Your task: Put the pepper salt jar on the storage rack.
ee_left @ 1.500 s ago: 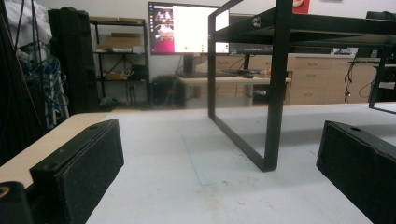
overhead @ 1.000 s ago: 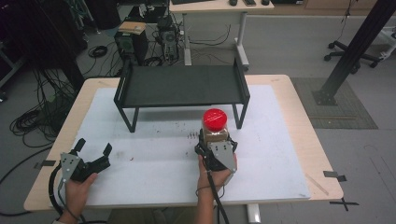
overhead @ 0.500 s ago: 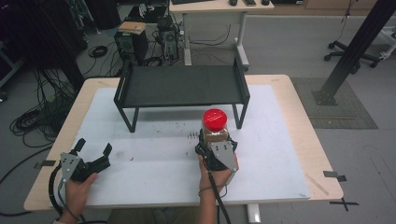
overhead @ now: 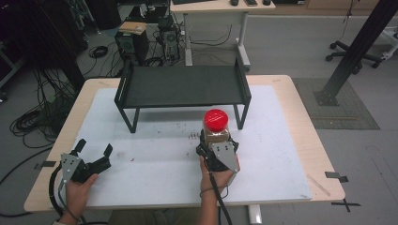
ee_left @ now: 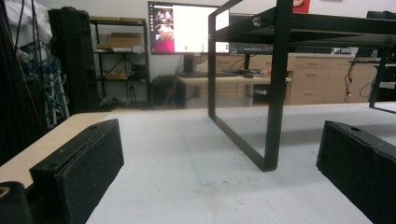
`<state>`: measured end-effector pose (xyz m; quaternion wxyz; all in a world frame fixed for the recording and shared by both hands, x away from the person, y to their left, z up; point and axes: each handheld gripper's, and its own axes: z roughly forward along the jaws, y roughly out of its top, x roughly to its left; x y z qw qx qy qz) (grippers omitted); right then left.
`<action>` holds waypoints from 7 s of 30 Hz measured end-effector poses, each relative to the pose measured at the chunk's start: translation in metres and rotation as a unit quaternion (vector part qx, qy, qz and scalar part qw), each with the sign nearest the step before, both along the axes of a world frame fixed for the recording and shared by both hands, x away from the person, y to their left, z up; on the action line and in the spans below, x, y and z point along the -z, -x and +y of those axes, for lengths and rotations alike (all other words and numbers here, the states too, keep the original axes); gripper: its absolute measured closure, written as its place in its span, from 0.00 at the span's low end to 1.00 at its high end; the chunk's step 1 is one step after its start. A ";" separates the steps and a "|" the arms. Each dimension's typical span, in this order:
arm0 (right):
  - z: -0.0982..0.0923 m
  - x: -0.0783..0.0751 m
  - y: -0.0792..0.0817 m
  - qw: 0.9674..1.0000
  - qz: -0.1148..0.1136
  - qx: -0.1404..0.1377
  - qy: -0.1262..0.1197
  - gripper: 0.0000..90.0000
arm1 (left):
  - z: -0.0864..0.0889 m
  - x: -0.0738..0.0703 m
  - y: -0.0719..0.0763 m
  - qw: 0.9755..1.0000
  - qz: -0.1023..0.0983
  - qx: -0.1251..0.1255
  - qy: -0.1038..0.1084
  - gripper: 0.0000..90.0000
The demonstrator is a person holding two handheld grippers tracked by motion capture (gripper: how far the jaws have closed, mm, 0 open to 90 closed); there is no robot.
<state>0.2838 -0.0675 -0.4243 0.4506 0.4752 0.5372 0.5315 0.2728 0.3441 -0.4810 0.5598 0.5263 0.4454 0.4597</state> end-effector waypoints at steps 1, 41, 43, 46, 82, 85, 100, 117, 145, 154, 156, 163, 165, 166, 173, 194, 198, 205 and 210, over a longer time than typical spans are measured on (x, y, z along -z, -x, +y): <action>0.000 0.000 0.000 1.000 0.000 0.000 0.000 0.29 | 0.000 0.000 0.000 1.000 0.000 0.000 0.000 0.01; 0.000 -0.001 0.000 1.000 0.002 -0.001 0.000 0.29 | 0.000 0.000 0.000 1.000 0.001 0.000 0.000 0.01; 0.000 -0.001 0.000 1.000 0.003 -0.001 0.000 0.29 | 0.000 0.000 0.000 1.000 0.001 0.000 0.000 0.01; 0.000 -0.001 0.000 1.000 0.003 -0.001 0.000 0.29 | 0.000 0.000 0.000 1.000 0.001 0.000 0.000 0.01; 0.000 -0.001 0.000 1.000 0.003 0.000 0.000 0.28 | 0.000 0.000 0.000 1.000 0.000 -0.001 -0.001 0.01; 0.000 -0.001 0.000 1.000 0.003 0.000 -0.001 0.28 | 0.000 0.000 0.000 1.000 0.000 -0.001 -0.001 0.01; 0.000 -0.001 0.000 1.000 0.004 0.000 -0.001 0.28 | 0.000 0.000 0.000 1.000 0.000 -0.001 -0.001 0.01; 0.000 -0.002 0.000 1.000 0.007 -0.001 0.002 0.29 | 0.000 0.000 0.000 1.000 0.000 -0.001 -0.001 0.01; -0.009 -0.044 0.011 0.998 0.044 -0.052 0.010 0.29 | 0.000 0.000 0.000 1.000 0.000 0.000 0.000 0.01; -0.008 -0.082 0.015 0.996 0.042 -0.078 -0.005 0.29 | 0.000 0.000 0.000 1.000 0.000 0.002 0.000 0.01; -0.006 -0.091 0.016 0.996 0.039 -0.085 -0.005 0.29 | 0.000 0.000 0.000 1.000 -0.001 0.002 0.000 0.01; 0.000 -0.119 0.017 0.995 0.035 -0.096 0.007 0.29 | 0.000 0.000 0.000 1.000 -0.001 0.002 0.001 0.01; 0.001 -0.125 0.016 0.994 0.032 -0.100 0.005 0.29 | 0.000 0.000 0.000 1.000 -0.001 0.002 0.001 0.01; 0.002 -0.127 0.016 0.994 0.031 -0.101 0.005 0.29 | 0.000 0.000 0.000 1.000 -0.001 0.002 0.001 0.01; 0.011 -0.145 0.010 0.994 0.028 -0.105 0.021 0.29 | 0.001 0.000 0.000 1.000 0.000 0.003 0.001 0.01; 0.029 -0.160 -0.024 0.994 0.018 -0.106 0.023 0.28 | 0.001 0.000 0.000 1.000 0.000 0.005 0.002 0.01; 0.033 -0.160 -0.030 0.994 0.017 -0.106 0.024 0.28 | 0.001 0.000 0.000 1.000 0.000 0.005 0.002 0.01; 0.039 -0.161 -0.042 0.994 0.016 -0.107 0.017 0.28 | 0.001 0.000 0.000 1.000 0.000 0.006 0.003 0.01; 0.043 -0.164 -0.049 0.994 0.016 -0.106 0.016 0.28 | 0.001 0.000 0.000 1.000 0.000 0.006 0.003 0.01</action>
